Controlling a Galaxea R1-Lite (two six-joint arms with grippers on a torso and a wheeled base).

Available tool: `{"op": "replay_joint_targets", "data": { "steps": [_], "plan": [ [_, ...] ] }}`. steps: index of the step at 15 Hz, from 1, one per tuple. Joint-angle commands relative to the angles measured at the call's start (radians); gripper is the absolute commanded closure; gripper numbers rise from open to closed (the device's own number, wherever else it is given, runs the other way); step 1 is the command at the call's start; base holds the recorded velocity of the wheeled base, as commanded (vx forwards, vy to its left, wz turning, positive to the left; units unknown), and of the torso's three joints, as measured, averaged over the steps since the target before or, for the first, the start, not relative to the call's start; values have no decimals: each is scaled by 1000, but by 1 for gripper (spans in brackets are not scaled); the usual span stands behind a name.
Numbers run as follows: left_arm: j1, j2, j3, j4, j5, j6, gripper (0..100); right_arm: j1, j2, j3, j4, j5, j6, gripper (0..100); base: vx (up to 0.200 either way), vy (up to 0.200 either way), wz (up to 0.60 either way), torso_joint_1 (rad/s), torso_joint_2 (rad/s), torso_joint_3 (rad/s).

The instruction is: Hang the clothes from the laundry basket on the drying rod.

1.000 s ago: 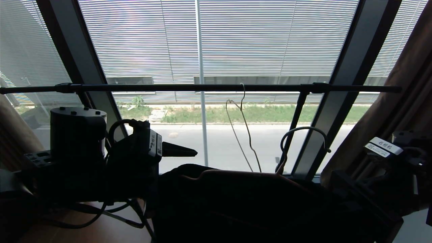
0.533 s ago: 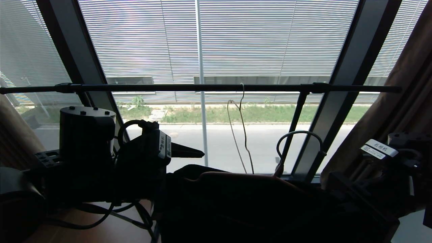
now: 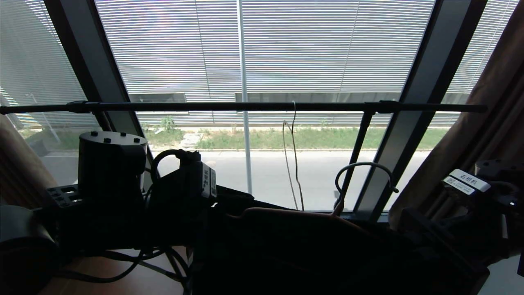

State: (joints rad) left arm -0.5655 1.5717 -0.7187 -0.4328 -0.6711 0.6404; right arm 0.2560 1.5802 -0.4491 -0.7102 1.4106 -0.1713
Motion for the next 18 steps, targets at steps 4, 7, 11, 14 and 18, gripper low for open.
{"op": "replay_joint_targets", "data": {
  "steps": [4,7,11,14,18],
  "plan": [
    [-5,-19,30,-1,27,1,100,-17,11,-14,-2,1,1,100,0,0,0,0,0,0],
    [3,-16,28,-1,27,1,100,-20,46,-33,2,-65,7,100,0,0,0,0,0,0],
    [65,-25,38,-6,22,-7,100,-20,50,-25,0,-82,-1,0,0,0,0,0,0,0],
    [118,-75,70,-7,13,-51,100,-50,52,-29,-23,-85,-2,0,0,0,0,0,0,0],
    [174,-127,99,-7,-15,-93,100,-52,53,-11,-92,-170,-1,0,0,0,0,0,0,0]
  ]
}}
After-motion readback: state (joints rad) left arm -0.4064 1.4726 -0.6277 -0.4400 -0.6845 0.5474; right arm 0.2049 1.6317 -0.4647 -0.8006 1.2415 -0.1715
